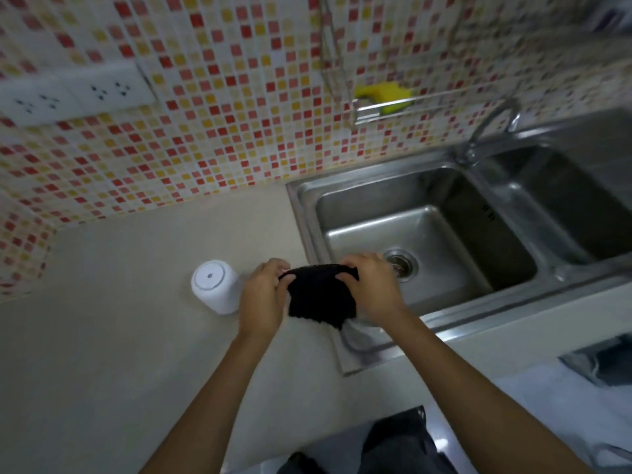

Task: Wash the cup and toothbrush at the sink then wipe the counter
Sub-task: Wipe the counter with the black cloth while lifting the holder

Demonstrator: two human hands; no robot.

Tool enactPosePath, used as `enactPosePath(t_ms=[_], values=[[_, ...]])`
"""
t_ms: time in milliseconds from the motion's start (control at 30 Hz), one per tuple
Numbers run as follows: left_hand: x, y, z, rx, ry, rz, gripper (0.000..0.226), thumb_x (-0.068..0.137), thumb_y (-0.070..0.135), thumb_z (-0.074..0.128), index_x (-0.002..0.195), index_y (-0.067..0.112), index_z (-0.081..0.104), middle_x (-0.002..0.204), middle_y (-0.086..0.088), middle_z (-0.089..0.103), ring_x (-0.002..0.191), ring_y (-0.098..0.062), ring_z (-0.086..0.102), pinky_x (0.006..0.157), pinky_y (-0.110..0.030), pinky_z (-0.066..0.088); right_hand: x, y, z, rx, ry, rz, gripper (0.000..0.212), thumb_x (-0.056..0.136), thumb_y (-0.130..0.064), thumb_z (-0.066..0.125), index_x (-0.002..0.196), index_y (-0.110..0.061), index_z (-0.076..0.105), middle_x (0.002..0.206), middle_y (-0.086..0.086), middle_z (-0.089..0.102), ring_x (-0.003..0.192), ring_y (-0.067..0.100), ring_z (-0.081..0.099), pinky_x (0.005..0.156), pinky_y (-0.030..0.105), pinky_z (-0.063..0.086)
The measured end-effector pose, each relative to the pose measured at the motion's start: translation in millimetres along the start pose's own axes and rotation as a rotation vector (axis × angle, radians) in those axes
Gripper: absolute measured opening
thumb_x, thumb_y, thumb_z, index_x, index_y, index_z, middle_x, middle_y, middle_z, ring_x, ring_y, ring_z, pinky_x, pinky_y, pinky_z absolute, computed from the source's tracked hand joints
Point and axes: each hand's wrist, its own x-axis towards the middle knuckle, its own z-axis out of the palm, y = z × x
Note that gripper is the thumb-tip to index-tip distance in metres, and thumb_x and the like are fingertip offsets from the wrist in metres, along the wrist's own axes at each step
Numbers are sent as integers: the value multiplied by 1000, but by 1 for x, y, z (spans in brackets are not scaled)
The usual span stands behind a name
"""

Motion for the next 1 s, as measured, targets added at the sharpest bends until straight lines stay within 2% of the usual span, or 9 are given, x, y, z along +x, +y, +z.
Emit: enactPosePath(t_ms=[67,167,300,433,567,667,867,1000], values=[[18,28,1,14,-33,66,4,88,16,66,90,13,67,85,1,67,77,-16,59,69,-20,39,13,15,-34,-34,20,-35,15,88,-26,62,98,-19,72,95,5,69,95,26,53,79,32,40],[44,74,13,57,-12,149,4,86,15,68,90,14,70,86,-1,69,78,-18,62,70,-21,40,36,40,-80,-26,31,-81,12,87,-26,63,92,-20,72,88,5,69,90,28,58,77,33,42],[79,141,33,42,72,239,9,89,21,65,94,16,71,89,2,69,77,-8,56,73,-13,36,63,69,-149,47,118,-132,18,90,-21,63,105,-12,69,100,8,65,93,22,60,83,33,46],[118,210,48,40,144,334,17,92,29,60,100,19,71,95,2,68,87,-15,58,78,-29,46,100,101,-216,68,163,-197,24,94,-25,57,114,-13,65,107,6,62,100,20,57,87,31,44],[159,270,58,35,226,395,19,93,27,59,102,17,72,94,-3,68,86,-17,55,77,-32,44,140,115,-275,124,253,-264,24,95,-23,55,115,-14,66,108,4,67,101,20,60,86,31,45],[189,300,61,7,245,371,19,95,25,57,101,14,71,95,-4,67,85,-15,55,77,-32,45,168,114,-309,218,277,-278,24,95,-20,56,115,-12,67,108,-1,68,100,15,61,86,27,47],[247,330,60,-35,228,293,18,94,22,58,101,11,70,96,1,64,85,-10,55,73,-21,40,232,114,-334,396,220,-223,24,93,-20,60,113,-12,68,107,0,69,99,14,63,90,32,52],[279,331,63,-155,230,198,11,92,13,62,96,5,66,87,-1,59,76,-13,53,66,-20,39,266,114,-334,465,170,-220,18,92,-16,62,108,-11,69,104,-1,66,94,11,60,77,10,46]])
